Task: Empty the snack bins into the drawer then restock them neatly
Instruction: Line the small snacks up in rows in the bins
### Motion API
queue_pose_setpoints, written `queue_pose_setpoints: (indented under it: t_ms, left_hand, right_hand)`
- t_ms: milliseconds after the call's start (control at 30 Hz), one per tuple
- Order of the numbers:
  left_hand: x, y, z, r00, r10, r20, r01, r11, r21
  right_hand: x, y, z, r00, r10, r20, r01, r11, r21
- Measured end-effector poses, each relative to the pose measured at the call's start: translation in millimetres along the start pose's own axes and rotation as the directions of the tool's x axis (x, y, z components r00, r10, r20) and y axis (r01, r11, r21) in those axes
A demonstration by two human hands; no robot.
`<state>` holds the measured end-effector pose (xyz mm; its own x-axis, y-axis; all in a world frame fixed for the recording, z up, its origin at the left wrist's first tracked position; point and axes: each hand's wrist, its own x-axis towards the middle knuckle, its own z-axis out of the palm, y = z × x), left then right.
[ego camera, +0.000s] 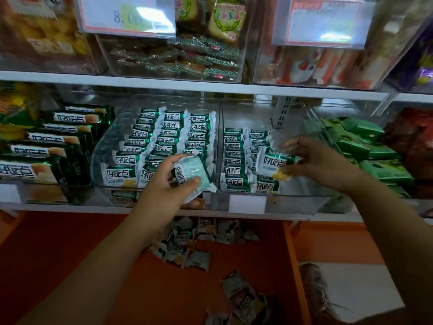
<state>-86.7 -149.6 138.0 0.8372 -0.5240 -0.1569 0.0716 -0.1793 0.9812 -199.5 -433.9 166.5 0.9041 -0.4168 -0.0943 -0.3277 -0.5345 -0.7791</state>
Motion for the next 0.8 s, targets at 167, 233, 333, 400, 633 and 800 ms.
queue_pose_setpoints:
  t_ms: [167,233,333,400,633,800]
  left_hand:
    - [10,-8,0,1.000,0.004,-0.023,-0.004,1.000,-0.001]
    - [12,-9,1,1.000,0.013,-0.020,-0.013,1.000,-0.006]
    - [15,-8,2,1.000,0.017,-0.019,-0.017,1.000,0.000]
    - [16,-7,2,1.000,0.022,-0.013,-0.022,1.000,-0.007]
    - [12,-8,-2,0.996,0.049,0.069,-0.050,0.999,0.011]
    - [3,-1,4,0.996,0.044,0.074,-0.043,0.999,-0.019]
  right_hand:
    - [20,33,2,0.960,0.165,0.228,-0.068,0.922,-0.382]
    - [23,33,11,0.942,0.172,0.287,-0.045,0.915,-0.402]
    - [30,33,22,0.930,0.177,0.321,-0.009,0.886,-0.464]
    - [35,33,26,0.929,0.178,0.326,0.008,0.868,-0.496]
    - [31,23,14,0.942,0.214,0.258,-0.084,0.897,-0.435]
    - [-3,-22,26,0.993,-0.116,-0.010,0.114,0.987,-0.114]
